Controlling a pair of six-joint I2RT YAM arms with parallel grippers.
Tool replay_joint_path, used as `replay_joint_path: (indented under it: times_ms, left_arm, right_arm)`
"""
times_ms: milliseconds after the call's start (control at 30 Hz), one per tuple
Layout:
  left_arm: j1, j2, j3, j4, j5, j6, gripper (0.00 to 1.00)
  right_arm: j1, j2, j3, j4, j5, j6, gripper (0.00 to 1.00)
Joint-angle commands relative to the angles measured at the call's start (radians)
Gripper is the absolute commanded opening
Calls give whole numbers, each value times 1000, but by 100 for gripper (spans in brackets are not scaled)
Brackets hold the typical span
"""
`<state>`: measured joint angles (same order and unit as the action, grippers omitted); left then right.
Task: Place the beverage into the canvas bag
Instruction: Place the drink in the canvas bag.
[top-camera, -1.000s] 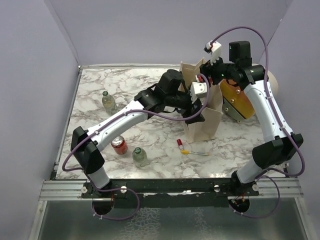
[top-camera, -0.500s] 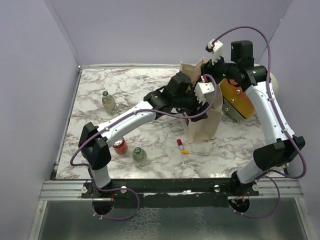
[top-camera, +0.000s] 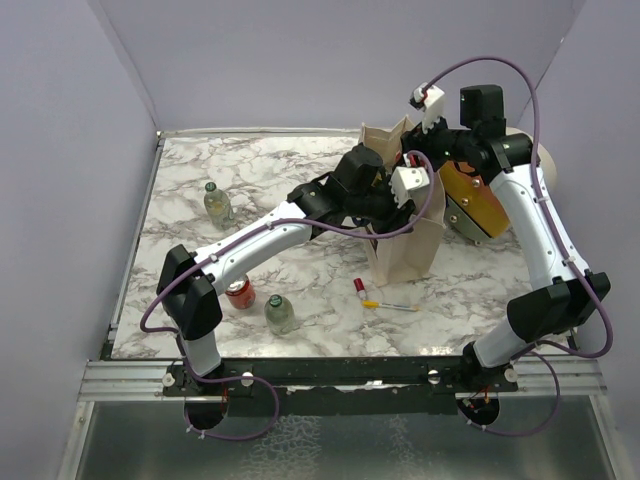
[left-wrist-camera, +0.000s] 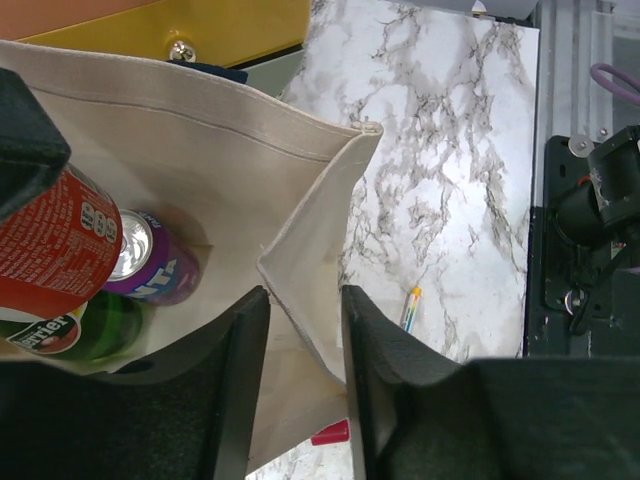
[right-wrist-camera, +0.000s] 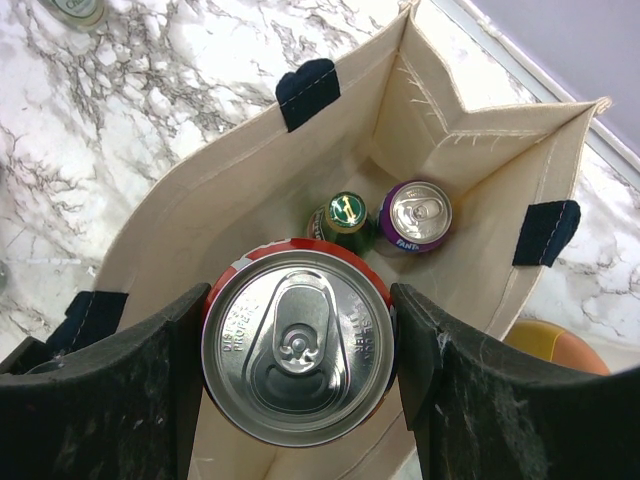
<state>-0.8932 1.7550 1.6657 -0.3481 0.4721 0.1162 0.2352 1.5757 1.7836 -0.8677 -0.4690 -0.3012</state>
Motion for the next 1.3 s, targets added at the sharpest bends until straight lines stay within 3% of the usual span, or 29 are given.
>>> replay_joint_path:
  times_ms: [0,567,800,1267]
  left_arm:
    - [-9,-28,11,-15,50,40,34]
    - [-9,-26,19,-34,116,93,14]
    - [-9,-28,14,-55,145,155,0]
    - [-11,-29,19,-130,216,313,0]
  right_arm:
    - [-5,-63,3,71,-39,-19,15]
    - [-5,-66,-3,26,-102,-42,15]
    - [-5,-62,-8,12,-132,-52,15]
    - [-4,-19,7,-41,-224,-116,15]
